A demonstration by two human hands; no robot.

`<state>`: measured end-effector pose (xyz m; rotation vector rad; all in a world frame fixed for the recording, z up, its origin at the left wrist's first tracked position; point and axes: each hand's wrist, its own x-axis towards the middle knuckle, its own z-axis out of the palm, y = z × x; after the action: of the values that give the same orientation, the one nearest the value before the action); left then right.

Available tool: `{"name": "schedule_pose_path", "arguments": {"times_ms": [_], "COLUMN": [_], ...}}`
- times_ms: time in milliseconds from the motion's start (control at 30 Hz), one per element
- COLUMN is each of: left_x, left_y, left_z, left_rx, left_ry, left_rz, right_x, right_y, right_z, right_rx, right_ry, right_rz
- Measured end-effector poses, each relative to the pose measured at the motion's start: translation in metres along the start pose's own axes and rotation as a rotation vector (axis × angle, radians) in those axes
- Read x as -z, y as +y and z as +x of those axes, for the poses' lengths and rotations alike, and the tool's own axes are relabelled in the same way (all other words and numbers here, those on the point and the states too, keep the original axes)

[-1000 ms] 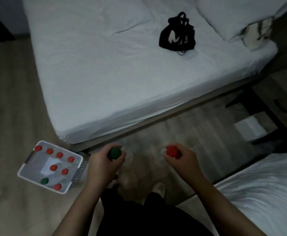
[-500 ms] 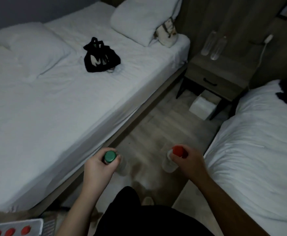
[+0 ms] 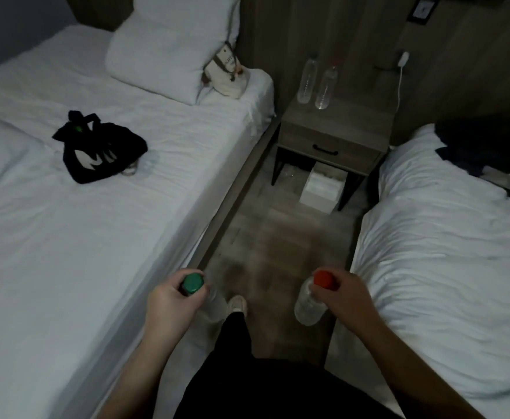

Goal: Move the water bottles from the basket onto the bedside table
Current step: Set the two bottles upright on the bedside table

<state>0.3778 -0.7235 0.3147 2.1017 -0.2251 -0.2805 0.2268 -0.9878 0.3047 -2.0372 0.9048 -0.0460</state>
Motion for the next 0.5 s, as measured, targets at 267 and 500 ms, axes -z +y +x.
{"name": "schedule_pose_path", "arguments": {"times_ms": [267,500], "left_x": [0.005,-0.007], "left_y": [0.037,0.065], "left_z": [0.155,0.236], "left_rx": [-0.126,-0.185], "left_ry": [-0.182,-0.255], "left_rz": [0.098,0.131], "right_x": [-0.007,-0.010], "right_y": [-0.069,-0.104], "right_z": [0.094,0.144], "right_rx": [-0.139,-0.151], "right_ry": [0.182,0.324], "right_rz": [0.136,0.331]}}
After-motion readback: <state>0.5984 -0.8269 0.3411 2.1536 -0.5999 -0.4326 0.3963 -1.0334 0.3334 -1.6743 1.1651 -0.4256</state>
